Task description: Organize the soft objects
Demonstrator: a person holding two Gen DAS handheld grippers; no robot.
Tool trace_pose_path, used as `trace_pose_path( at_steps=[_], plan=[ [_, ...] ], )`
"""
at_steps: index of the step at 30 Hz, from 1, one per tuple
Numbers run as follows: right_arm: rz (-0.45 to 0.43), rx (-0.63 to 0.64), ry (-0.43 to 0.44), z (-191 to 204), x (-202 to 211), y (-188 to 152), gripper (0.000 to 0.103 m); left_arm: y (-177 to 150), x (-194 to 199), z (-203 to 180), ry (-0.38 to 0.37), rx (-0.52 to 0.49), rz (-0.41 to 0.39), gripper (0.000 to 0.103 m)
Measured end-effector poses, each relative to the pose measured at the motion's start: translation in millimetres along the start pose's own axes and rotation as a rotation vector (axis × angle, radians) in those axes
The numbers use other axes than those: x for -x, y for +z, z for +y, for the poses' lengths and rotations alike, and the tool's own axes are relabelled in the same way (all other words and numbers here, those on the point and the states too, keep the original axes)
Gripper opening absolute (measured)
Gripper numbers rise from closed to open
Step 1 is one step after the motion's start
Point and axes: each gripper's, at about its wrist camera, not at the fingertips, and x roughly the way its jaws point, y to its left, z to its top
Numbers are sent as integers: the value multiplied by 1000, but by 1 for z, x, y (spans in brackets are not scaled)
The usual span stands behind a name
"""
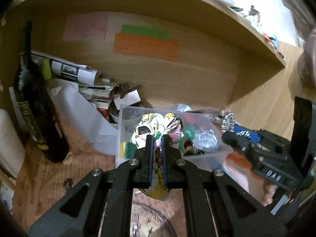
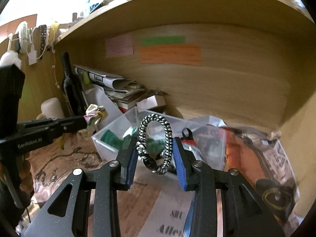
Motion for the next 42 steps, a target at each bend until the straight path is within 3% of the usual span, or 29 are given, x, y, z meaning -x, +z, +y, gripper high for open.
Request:
trace_pose_path(
  at_steps=[5, 13, 17, 18, 22, 25, 32, 38, 42],
  plan=[
    [31, 28, -1, -2, -30, 11, 32, 15, -31, 13, -17, 39, 37, 7],
    [124, 16, -36, -12, -82, 7, 32, 12, -81, 21, -6, 35, 129, 7],
    [171, 2, -52, -19, -95, 0, 53, 6, -99, 22, 2, 29, 172, 9],
    [172, 1, -58, -21, -95, -1, 59, 5, -101, 22, 3, 29, 182, 14],
    [145, 1, -63, -20, -87, 3, 62, 6, -103, 26, 4, 45, 184, 24],
    [116, 1, -65, -18, -78, 7, 67, 8, -91, 25, -2, 48, 161, 32],
    [7, 4, -63, -8, -33, 21, 69, 19, -39, 4, 15, -16, 40, 35],
    [-100, -9, -59, -1, 16, 31, 74, 27, 12, -18, 40, -66, -100, 46],
    [-155, -30, -45, 0, 45, 34, 76, 28, 41, -27, 53, -83, -173, 58]
  ],
)
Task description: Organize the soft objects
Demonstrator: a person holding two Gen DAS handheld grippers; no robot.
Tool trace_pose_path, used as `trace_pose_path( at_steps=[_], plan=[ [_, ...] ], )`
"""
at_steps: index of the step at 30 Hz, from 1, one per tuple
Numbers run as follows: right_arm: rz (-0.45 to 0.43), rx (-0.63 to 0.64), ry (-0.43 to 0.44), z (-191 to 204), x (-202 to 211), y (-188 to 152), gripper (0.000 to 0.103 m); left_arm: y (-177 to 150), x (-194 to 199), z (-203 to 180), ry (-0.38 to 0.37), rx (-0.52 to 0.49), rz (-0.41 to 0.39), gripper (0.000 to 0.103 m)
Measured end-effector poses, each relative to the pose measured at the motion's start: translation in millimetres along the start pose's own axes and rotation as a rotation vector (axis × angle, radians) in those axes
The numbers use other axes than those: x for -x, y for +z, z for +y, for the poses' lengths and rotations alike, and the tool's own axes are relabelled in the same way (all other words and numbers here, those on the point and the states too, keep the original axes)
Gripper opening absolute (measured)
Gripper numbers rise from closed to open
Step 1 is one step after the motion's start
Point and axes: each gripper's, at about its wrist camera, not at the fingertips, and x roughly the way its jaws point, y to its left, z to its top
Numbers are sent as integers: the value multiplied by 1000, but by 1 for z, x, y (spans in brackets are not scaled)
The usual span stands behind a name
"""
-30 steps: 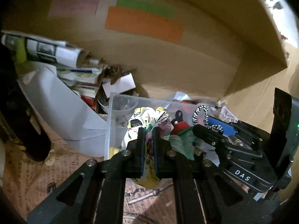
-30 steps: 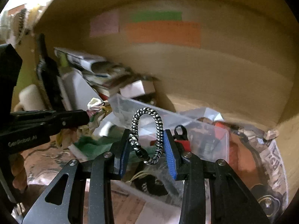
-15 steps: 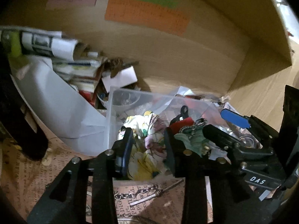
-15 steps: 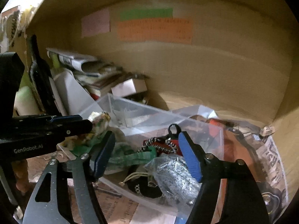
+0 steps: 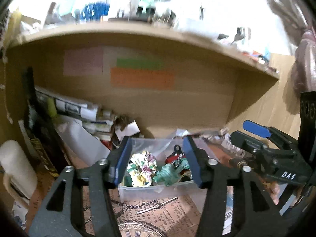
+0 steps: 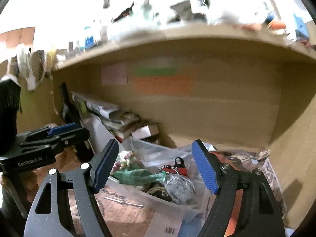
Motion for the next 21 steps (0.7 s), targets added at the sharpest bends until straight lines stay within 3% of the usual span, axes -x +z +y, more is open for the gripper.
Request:
trace_pose_path(
  at_steps=[7, 9, 15, 21],
  plan=[
    [-59, -12, -3, 3, 27, 2, 93, -1, 28, -8, 42, -31, -64, 80],
    [-68, -24, -3, 4, 31, 1, 103, -2, 34, -9, 50, -31, -73, 87],
    [-77, -37, -12, 8, 41, -3, 103, -5, 48, -12, 63, -38, -86, 102],
    [-83, -39, -20, 10, 47, -6, 103, -8, 50, -13, 62, -31, -88, 103]
  ],
)
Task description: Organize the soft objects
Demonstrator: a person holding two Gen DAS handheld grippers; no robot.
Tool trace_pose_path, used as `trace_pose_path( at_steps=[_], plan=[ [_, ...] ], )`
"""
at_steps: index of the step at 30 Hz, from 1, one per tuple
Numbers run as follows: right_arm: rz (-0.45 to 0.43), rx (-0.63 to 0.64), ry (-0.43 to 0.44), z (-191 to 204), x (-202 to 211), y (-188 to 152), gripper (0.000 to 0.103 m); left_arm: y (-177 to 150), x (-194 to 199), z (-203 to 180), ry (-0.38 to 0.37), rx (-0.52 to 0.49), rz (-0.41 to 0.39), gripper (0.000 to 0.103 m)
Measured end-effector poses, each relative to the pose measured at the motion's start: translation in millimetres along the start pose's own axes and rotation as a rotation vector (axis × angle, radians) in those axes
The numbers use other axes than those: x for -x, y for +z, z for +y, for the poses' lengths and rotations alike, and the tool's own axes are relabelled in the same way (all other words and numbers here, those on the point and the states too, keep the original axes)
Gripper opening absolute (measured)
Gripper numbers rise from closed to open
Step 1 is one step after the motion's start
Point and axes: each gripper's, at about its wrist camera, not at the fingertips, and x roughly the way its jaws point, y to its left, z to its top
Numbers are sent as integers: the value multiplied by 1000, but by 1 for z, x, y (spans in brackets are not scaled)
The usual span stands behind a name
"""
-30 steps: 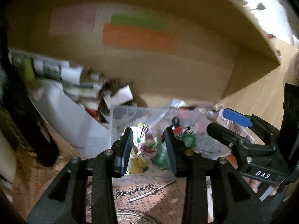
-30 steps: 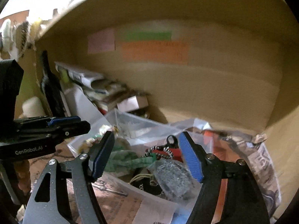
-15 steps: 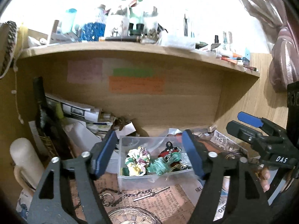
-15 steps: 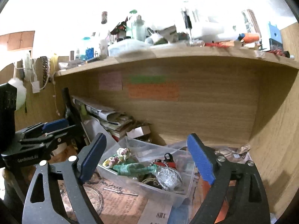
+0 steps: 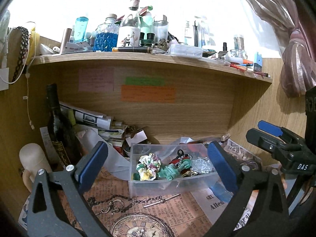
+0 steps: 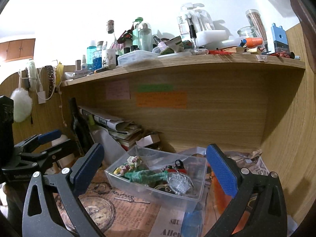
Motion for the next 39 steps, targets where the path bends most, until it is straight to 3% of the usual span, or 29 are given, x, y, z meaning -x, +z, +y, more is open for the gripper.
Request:
trace_pose_path(
  at_steps=[39],
  plan=[
    [4, -7, -5, 0, -1, -3, 103, -7, -8, 4, 1, -6, 21, 103]
  ],
)
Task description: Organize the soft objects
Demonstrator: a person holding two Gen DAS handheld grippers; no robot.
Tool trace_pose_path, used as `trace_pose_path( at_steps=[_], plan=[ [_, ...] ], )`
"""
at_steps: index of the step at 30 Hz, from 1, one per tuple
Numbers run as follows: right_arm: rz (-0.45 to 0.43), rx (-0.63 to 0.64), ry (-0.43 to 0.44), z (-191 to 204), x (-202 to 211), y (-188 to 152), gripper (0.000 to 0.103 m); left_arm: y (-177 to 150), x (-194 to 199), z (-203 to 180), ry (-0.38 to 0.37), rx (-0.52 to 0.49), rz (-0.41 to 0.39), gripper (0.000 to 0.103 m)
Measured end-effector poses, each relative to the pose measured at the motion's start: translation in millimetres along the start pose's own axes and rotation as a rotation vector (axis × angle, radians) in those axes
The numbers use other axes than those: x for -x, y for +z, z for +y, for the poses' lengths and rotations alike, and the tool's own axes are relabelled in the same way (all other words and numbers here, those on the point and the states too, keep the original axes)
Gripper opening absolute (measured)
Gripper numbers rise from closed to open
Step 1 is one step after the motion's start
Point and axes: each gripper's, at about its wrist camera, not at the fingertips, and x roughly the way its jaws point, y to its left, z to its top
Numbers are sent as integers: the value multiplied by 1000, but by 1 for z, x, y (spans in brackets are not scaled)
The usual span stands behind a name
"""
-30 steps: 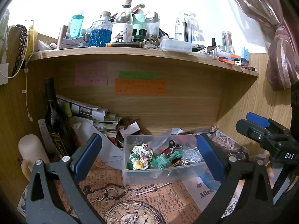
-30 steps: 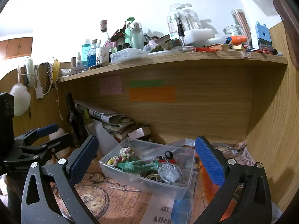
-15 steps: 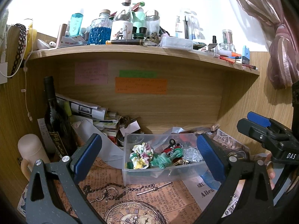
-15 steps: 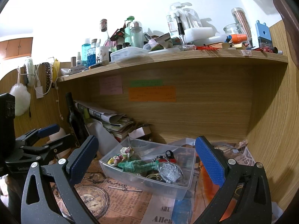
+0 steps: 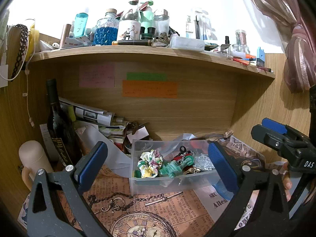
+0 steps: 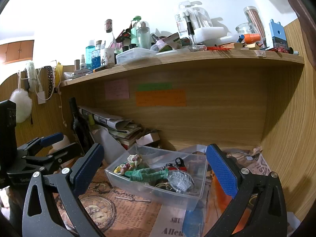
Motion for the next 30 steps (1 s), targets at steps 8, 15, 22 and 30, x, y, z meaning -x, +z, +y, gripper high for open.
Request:
trace_pose_path(
  at_steps=[8, 15, 22, 30],
  plan=[
    [9, -10, -6, 2, -2, -3, 103, 1, 0, 1, -8, -1, 1, 103],
    [11, -12, -8, 1, -2, -3, 103, 1, 2, -1, -12, -11, -3, 103],
    [13, -14, -7, 0, -3, -4, 103, 3, 4, -3, -29, -18, -13, 103],
    [17, -16, -11, 2, -3, -6, 103, 3, 4, -3, -40, -13, -13, 103]
  ],
)
